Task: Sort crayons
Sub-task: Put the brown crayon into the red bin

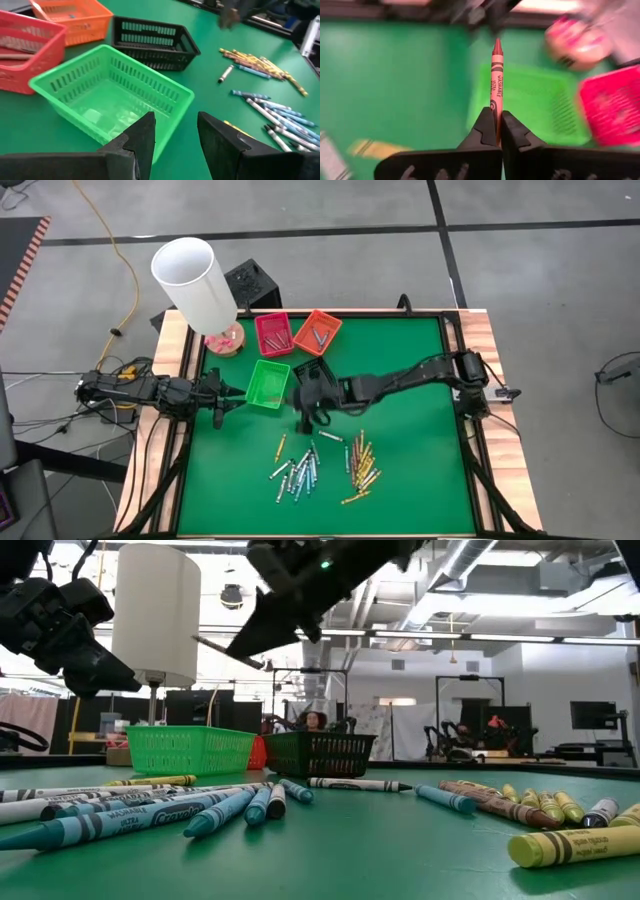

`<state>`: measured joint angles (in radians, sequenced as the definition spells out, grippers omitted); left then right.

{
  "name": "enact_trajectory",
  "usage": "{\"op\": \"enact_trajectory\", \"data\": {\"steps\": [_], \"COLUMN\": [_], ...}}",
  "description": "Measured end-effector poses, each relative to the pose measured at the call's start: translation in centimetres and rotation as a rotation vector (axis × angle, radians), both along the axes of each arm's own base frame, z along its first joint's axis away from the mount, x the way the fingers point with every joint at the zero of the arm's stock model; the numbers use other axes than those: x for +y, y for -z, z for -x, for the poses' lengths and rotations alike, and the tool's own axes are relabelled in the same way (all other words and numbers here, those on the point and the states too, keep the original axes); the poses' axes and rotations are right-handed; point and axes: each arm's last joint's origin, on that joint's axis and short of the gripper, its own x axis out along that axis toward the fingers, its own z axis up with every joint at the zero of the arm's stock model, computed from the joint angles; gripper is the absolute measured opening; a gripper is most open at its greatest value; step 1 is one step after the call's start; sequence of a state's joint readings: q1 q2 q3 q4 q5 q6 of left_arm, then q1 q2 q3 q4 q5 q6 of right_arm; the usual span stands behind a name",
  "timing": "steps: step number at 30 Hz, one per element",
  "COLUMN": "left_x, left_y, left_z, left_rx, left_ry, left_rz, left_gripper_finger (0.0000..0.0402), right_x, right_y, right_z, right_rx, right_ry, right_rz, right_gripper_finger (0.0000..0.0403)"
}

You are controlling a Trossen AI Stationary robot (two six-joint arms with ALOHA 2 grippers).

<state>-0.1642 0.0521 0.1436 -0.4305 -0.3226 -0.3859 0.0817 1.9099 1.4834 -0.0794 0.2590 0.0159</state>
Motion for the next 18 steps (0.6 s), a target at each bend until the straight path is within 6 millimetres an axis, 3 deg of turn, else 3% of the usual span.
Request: {"op": "enact_trajectory", "data": {"steps": [7,18], "left_x": [0.1,0.2], "left_y": [0.0,0.0], "left_z": [0.0,0.0], "left_rx": [-0.003,-0.001], "left_ry": [-0.046,-0.052], "left_rz": [-0.016,-0.027], "left_gripper_finger": [0.0137,0.0137], "right_x": [-5.3,-11.4], "right_y": [-2.1,0.4], "right_z": [-1.1,-2.8], "right_rx": [-0.266,-0.423], "right_ry": [0.166,0.349], "right_rz": [0.039,0.039], "right_gripper_finger": [0.0005,0.0005]}}
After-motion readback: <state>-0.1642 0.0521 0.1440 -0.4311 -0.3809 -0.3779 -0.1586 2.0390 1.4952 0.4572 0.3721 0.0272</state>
